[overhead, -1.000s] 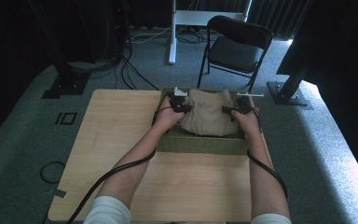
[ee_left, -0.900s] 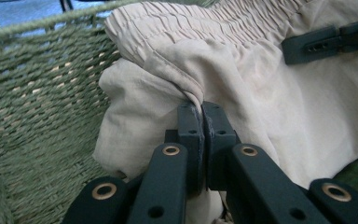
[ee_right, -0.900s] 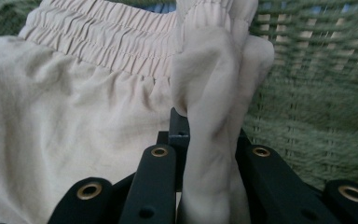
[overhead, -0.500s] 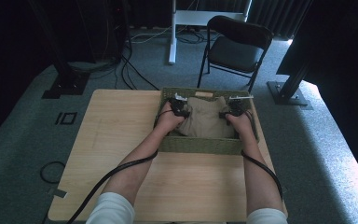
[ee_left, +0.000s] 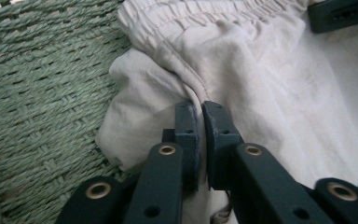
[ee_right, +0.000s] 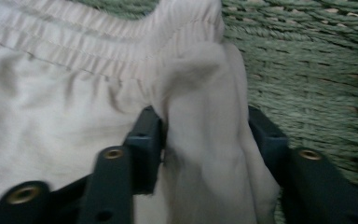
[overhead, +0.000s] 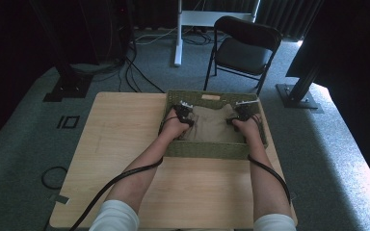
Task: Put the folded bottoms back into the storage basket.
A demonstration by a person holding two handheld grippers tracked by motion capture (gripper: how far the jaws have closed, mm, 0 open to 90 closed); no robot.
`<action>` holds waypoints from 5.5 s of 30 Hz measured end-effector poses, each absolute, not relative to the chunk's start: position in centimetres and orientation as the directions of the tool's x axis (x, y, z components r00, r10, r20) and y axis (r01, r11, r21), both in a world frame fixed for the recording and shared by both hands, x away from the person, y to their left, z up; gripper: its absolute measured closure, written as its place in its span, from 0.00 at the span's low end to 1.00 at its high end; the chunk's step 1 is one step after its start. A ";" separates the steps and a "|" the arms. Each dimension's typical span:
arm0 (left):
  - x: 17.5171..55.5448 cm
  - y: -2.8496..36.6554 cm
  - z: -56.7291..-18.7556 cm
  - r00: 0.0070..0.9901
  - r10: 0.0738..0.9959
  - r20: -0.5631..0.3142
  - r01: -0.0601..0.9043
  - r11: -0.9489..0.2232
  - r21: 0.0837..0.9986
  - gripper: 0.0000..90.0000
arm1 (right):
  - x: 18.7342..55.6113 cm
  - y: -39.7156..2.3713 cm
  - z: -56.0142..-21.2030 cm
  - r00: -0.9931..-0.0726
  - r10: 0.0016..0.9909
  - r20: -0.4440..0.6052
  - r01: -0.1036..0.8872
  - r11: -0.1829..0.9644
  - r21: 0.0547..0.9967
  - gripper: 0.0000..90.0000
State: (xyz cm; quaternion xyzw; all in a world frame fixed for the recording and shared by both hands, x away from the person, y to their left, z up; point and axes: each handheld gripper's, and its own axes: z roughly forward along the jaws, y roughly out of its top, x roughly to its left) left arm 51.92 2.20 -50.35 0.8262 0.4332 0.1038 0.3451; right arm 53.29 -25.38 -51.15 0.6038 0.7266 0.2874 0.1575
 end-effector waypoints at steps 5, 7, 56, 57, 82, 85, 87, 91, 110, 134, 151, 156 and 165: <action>52.0 2.5 -50.4 0.588 0.797 -0.141 0.648 -0.359 0.672 0.79 | 53.3 -25.9 -50.9 -0.280 0.956 0.082 0.756 0.167 0.632 0.33; 51.9 2.3 -50.5 0.591 0.792 -0.150 0.640 -0.348 0.685 0.67 | 53.2 -26.0 -50.7 -0.285 0.956 0.075 0.739 0.169 0.652 0.25; 45.8 3.4 -41.2 0.708 0.700 -0.090 0.451 -0.351 0.821 0.22 | 46.8 -24.9 -42.8 -0.406 0.907 0.110 0.578 0.162 0.800 0.15; 45.6 3.5 -41.2 0.708 0.700 -0.091 0.449 -0.348 0.823 0.22 | 46.6 -24.8 -42.7 -0.406 0.908 0.105 0.577 0.165 0.800 0.15; 40.3 5.0 -41.2 0.748 0.660 -0.074 0.399 -0.358 0.844 0.22 | 40.9 -25.0 -42.0 -0.474 0.876 0.092 0.491 0.176 0.853 0.14; 39.6 5.1 -41.3 0.751 0.655 -0.076 0.401 -0.362 0.841 0.22 | 40.0 -25.0 -41.9 -0.476 0.875 0.085 0.476 0.176 0.862 0.14; 39.2 5.1 -41.3 0.754 0.654 -0.060 0.390 -0.373 0.842 0.22 | 39.5 -25.0 -41.9 -0.465 0.882 0.078 0.477 0.175 0.861 0.15; 38.3 5.6 -41.4 0.751 0.657 -0.072 0.388 -0.351 0.852 0.22 | 38.2 -24.8 -42.0 -0.475 0.877 0.072 0.466 0.182 0.866 0.15; 33.7 7.0 -42.9 0.772 0.636 -0.008 0.330 -0.389 0.860 0.22 | 32.7 -23.8 -44.2 -0.532 0.844 0.062 0.425 0.203 0.882 0.15; 31.4 10.1 -49.7 0.749 0.660 -0.051 0.423 -0.418 0.804 0.22 | 30.4 -25.1 -50.9 -0.514 0.857 0.031 0.477 0.255 0.841 0.13; 31.2 12.7 -53.4 0.685 0.728 -0.036 0.486 -0.419 0.767 0.22 | 29.4 -27.6 -55.2 -0.392 0.917 -0.065 0.555 0.292 0.779 0.13; 31.2 13.6 -54.2 0.652 0.758 -0.023 0.512 -0.418 0.751 0.22 | 29.2 -28.2 -55.7 -0.368 0.927 -0.074 0.577 0.290 0.764 0.13; 31.1 15.4 -55.2 0.582 0.813 0.008 0.562 -0.409 0.719 0.22 | 29.0 -28.7 -55.8 -0.328 0.943 -0.058 0.615 0.260 0.744 0.15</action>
